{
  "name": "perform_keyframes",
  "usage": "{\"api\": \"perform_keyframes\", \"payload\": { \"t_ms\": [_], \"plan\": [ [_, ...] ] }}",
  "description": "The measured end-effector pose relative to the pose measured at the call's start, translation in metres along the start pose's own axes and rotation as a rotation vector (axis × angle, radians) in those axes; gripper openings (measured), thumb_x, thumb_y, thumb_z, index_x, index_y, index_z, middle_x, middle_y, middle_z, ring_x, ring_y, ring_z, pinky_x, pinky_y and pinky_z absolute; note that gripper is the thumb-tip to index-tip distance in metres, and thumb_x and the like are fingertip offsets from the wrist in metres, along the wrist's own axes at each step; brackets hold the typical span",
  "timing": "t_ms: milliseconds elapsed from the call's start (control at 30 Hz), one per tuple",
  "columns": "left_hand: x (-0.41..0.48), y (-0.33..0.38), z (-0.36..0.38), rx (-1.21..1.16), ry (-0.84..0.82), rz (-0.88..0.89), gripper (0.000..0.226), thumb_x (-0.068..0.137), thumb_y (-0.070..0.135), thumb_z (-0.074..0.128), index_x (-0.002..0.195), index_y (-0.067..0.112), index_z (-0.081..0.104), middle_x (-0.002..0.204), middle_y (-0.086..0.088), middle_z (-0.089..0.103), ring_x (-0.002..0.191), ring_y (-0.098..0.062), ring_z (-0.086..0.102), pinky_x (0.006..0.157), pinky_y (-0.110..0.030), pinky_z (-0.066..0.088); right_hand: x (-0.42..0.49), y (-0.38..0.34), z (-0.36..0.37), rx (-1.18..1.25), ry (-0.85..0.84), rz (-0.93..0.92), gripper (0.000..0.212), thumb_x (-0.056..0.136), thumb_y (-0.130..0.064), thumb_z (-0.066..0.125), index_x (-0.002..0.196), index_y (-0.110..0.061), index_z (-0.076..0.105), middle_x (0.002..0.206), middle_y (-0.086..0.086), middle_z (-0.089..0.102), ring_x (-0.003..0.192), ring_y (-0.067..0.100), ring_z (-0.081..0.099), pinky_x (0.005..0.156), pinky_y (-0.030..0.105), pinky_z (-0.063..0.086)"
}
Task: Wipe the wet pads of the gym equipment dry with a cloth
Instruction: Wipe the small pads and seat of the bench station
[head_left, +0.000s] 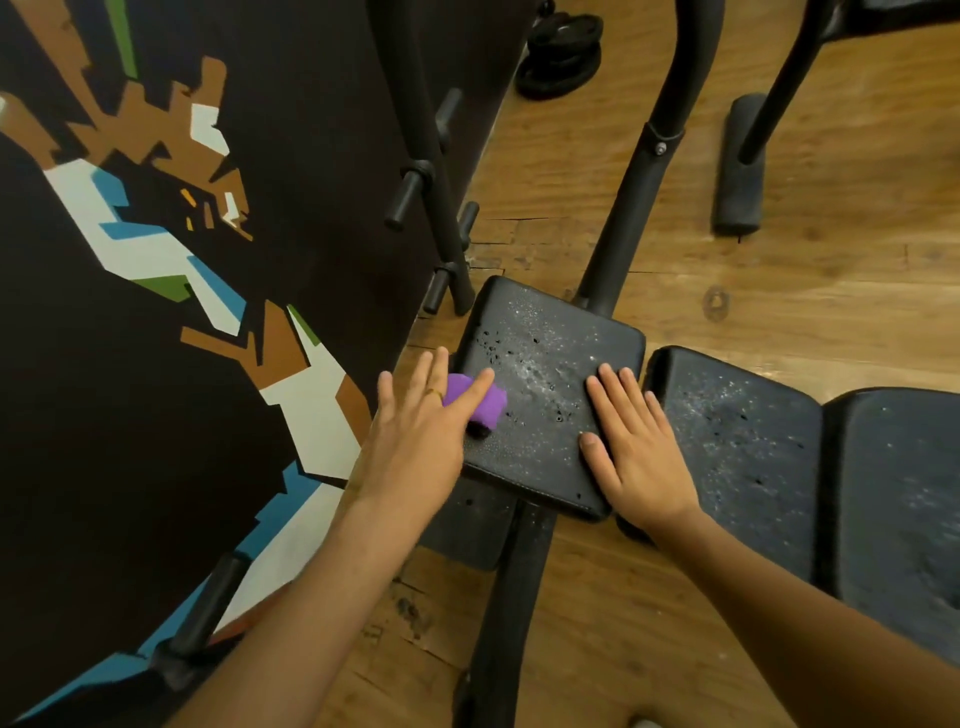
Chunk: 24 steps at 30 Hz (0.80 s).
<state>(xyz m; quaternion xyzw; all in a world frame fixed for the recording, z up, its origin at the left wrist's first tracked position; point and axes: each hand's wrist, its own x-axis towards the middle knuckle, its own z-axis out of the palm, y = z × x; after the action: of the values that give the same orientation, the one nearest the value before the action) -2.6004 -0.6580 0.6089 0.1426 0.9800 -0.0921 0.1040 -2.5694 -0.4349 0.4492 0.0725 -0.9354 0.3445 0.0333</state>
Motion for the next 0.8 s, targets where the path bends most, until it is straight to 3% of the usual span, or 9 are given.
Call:
{"api": "perform_keyframes", "payload": {
  "t_ms": [134, 200, 267, 367, 467, 534, 601, 701, 801],
  "plan": [
    [-0.016, -0.004, 0.013, -0.248, 0.103, 0.077, 0.074, 0.094, -0.003, 0.061, 0.152, 0.037, 0.038, 0.168, -0.002, 0.016, 0.154, -0.029, 0.015, 0.117, -0.050, 0.032, 0.000, 0.001, 0.001, 0.001, 0.018, 0.000, 0.063, 0.105, -0.048, 0.025, 0.162, -0.023, 0.014, 0.170, -0.003, 0.006, 0.156, 0.015, -0.004, 0.126, 0.046, 0.012],
    [-0.015, -0.011, 0.012, -0.391, 0.037, 0.116, 0.068, 0.095, -0.005, 0.056, 0.150, 0.034, 0.045, 0.168, 0.002, 0.013, 0.156, -0.021, 0.005, 0.120, -0.047, 0.024, 0.000, 0.001, 0.002, 0.007, 0.026, -0.002, 0.063, 0.105, -0.048, 0.026, 0.161, -0.022, 0.015, 0.169, -0.003, 0.007, 0.156, 0.015, -0.003, 0.126, 0.047, 0.013],
    [-0.013, -0.014, 0.004, -0.559, -0.100, 0.098, 0.057, 0.094, 0.005, 0.056, 0.143, 0.034, 0.052, 0.168, 0.008, 0.011, 0.155, -0.010, -0.002, 0.124, -0.043, 0.013, 0.000, 0.002, 0.002, 0.010, 0.030, -0.002, 0.063, 0.105, -0.048, 0.027, 0.161, -0.022, 0.016, 0.169, -0.003, 0.008, 0.156, 0.016, -0.002, 0.126, 0.047, 0.014],
    [-0.011, -0.005, -0.010, -0.760, -0.094, -0.019, 0.010, 0.095, 0.033, 0.055, 0.102, 0.030, 0.062, 0.165, 0.007, 0.023, 0.154, -0.007, 0.006, 0.127, -0.043, 0.007, 0.000, 0.002, 0.002, 0.011, 0.030, -0.003, 0.063, 0.105, -0.048, 0.026, 0.161, -0.022, 0.017, 0.169, -0.003, 0.008, 0.156, 0.015, -0.002, 0.126, 0.047, 0.016],
    [-0.004, 0.016, -0.006, -0.670, 0.068, -0.174, 0.029, 0.099, 0.046, 0.054, 0.080, 0.024, 0.050, 0.158, 0.002, 0.039, 0.149, -0.018, 0.029, 0.120, -0.048, 0.028, 0.000, 0.003, 0.003, 0.008, 0.033, -0.005, 0.063, 0.105, -0.048, 0.026, 0.161, -0.021, 0.018, 0.169, -0.002, 0.009, 0.157, 0.016, -0.002, 0.125, 0.048, 0.018],
    [0.001, 0.026, 0.004, -0.609, 0.210, -0.221, 0.025, 0.098, 0.040, 0.058, 0.089, 0.022, 0.045, 0.153, -0.003, 0.041, 0.135, -0.022, 0.046, 0.106, -0.044, 0.046, 0.000, 0.003, 0.003, 0.011, 0.033, -0.006, 0.063, 0.105, -0.048, 0.025, 0.161, -0.021, 0.017, 0.170, -0.002, 0.008, 0.157, 0.016, -0.002, 0.125, 0.048, 0.018],
    [0.003, 0.030, 0.017, -0.529, 0.250, -0.245, 0.035, 0.096, 0.028, 0.061, 0.123, 0.016, 0.044, 0.159, -0.009, 0.028, 0.142, -0.027, 0.038, 0.108, -0.044, 0.047, 0.000, 0.003, 0.003, 0.016, 0.036, -0.007, 0.062, 0.106, -0.048, 0.026, 0.161, -0.022, 0.017, 0.169, -0.002, 0.009, 0.157, 0.016, -0.002, 0.125, 0.048, 0.017],
    [0.003, 0.029, 0.023, -0.465, 0.108, -0.325, 0.080, 0.100, 0.024, 0.051, 0.162, 0.014, 0.000, 0.170, -0.006, -0.007, 0.156, -0.024, -0.008, 0.126, -0.052, 0.015, 0.000, 0.003, 0.003, 0.020, 0.040, -0.016, 0.062, 0.106, -0.047, 0.027, 0.161, -0.021, 0.017, 0.169, -0.001, 0.010, 0.157, 0.017, -0.001, 0.125, 0.047, 0.017],
    [-0.001, 0.026, 0.016, -0.471, 0.049, -0.306, 0.074, 0.104, 0.020, 0.043, 0.161, 0.019, -0.005, 0.169, 0.002, -0.010, 0.156, -0.018, -0.005, 0.126, -0.048, 0.006, 0.000, 0.005, 0.003, 0.020, 0.036, -0.018, 0.062, 0.106, -0.047, 0.028, 0.161, -0.021, 0.017, 0.169, -0.002, 0.009, 0.157, 0.017, -0.002, 0.125, 0.046, 0.016]
  ]
}}
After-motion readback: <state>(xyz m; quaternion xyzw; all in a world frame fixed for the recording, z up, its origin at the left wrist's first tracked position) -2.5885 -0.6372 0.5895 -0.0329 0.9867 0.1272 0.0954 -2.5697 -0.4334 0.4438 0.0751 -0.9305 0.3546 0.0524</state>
